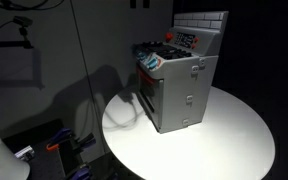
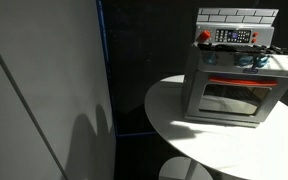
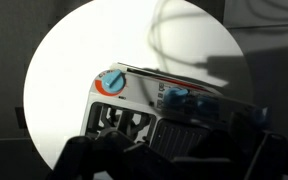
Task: Press the top right orange button on the stove
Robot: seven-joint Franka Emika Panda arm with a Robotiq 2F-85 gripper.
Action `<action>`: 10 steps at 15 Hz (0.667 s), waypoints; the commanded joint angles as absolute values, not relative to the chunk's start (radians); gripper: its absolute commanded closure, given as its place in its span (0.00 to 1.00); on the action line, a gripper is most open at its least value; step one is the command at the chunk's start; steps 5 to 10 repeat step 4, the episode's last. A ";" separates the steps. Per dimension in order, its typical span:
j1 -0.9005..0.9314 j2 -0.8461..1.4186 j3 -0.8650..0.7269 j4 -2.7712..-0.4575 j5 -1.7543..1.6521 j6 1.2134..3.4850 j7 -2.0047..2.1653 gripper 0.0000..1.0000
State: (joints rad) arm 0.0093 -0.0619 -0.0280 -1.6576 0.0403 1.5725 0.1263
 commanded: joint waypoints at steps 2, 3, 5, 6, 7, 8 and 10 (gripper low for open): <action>0.001 -0.066 -0.020 -1.661 0.041 1.570 0.124 0.00; 0.001 -0.068 -0.020 -1.665 0.041 1.570 0.123 0.00; 0.001 -0.070 -0.020 -1.667 0.041 1.570 0.123 0.00; 0.001 -0.070 -0.020 -1.667 0.041 1.570 0.123 0.00; 0.001 -0.070 -0.020 -1.667 0.041 1.570 0.123 0.00; 0.001 -0.070 -0.020 -1.667 0.041 1.570 0.123 0.00; 0.001 -0.070 -0.020 -1.667 0.041 1.570 0.123 0.00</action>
